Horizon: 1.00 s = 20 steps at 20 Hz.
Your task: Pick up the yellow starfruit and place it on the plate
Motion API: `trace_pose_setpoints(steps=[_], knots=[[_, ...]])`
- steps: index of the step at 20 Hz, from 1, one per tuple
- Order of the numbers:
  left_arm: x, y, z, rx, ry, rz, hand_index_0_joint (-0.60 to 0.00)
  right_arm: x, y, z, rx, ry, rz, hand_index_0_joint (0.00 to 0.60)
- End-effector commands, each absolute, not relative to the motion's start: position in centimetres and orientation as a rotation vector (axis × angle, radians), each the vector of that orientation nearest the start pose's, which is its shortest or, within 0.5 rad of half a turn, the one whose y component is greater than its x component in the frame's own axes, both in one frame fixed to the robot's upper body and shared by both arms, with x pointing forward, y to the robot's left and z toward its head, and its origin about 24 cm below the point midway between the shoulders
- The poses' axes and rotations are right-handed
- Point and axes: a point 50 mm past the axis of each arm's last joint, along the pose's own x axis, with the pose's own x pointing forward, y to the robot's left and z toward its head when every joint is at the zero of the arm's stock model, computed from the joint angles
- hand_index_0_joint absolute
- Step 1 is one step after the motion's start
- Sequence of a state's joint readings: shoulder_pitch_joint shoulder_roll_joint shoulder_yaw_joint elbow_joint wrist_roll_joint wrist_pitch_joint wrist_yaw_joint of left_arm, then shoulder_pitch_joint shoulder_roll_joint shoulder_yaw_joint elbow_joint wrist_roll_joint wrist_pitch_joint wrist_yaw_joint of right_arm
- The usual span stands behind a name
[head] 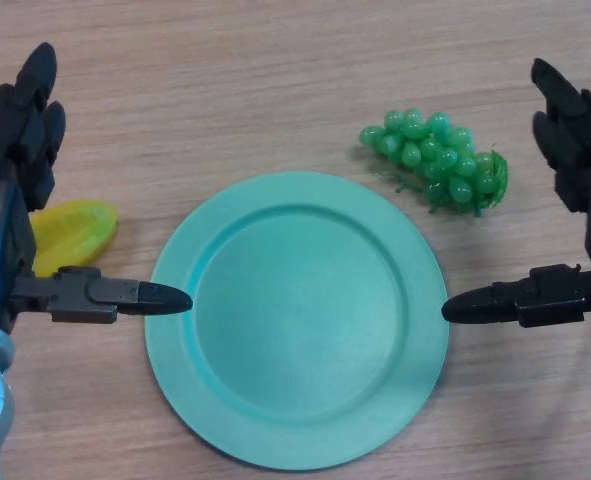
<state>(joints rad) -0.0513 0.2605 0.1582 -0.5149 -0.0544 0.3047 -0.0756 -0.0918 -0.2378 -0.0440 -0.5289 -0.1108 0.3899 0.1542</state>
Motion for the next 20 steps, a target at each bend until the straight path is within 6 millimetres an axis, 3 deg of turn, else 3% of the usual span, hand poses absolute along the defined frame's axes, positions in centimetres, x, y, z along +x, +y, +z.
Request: trace_pose_setpoints(steps=[1,13,20], knots=[[23.1,20.7,19.2,0.313,-0.518,0.06,0.0,23.8,-18.1,19.1,-0.395,-0.482,0.031,0.0],[22.3,23.3,19.6,0.487,-0.546,0.181,0.0,23.6,-17.4,19.0,-0.37,-0.478,0.071,0.0],[25.3,25.1,16.8,0.77,-0.351,0.233,0.0,23.0,-18.1,19.5,-0.402,-0.505,0.035,0.0]])
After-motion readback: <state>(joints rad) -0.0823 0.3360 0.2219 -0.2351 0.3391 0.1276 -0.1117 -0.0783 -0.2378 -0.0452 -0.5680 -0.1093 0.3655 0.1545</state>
